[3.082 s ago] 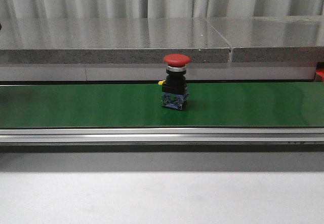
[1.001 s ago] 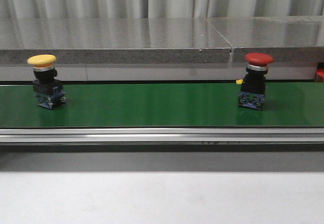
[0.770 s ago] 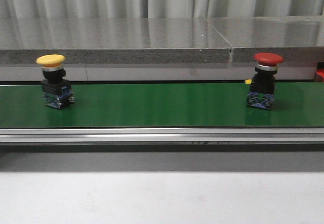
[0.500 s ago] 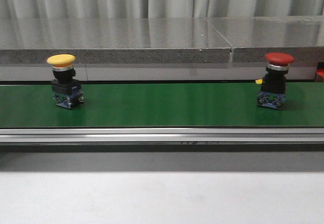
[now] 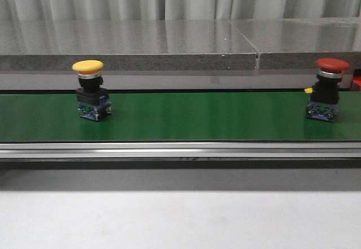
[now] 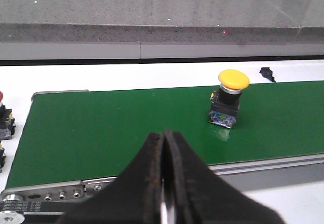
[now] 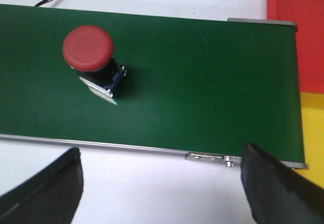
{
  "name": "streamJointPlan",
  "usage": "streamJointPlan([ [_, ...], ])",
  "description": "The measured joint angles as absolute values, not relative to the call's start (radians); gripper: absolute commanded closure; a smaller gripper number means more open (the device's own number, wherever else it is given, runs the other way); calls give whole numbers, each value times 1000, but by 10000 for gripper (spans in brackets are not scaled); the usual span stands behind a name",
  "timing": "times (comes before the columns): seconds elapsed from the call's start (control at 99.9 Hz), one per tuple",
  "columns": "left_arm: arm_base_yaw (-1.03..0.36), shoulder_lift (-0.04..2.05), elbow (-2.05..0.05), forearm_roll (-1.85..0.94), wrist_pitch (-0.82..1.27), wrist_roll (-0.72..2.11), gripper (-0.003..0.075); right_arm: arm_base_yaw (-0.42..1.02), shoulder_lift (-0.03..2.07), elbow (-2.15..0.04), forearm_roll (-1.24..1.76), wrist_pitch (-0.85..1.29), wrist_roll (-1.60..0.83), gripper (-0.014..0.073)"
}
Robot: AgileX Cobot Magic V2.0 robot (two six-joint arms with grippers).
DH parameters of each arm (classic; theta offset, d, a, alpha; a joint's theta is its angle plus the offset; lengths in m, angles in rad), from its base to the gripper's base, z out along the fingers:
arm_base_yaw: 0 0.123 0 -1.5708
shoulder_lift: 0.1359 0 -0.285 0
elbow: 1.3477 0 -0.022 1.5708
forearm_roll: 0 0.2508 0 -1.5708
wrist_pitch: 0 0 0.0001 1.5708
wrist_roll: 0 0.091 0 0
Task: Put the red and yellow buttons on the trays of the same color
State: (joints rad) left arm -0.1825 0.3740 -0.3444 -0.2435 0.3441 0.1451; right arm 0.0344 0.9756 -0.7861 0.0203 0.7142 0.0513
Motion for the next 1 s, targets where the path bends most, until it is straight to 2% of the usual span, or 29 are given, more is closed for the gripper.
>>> streamJointPlan([
  [0.81,-183,374,-344,-243,344,145,739,35,1473,-1055,99,700,-22,-34],
  [0.9,-183,374,-344,-243,344,145,739,35,1507,-1070,91,700,-24,71],
  [0.951,-183,374,-344,-243,344,145,739,35,1522,-1074,89,700,-24,191],
  [1.001,-183,374,-344,-243,344,145,739,35,1530,-1074,87,700,-24,352],
])
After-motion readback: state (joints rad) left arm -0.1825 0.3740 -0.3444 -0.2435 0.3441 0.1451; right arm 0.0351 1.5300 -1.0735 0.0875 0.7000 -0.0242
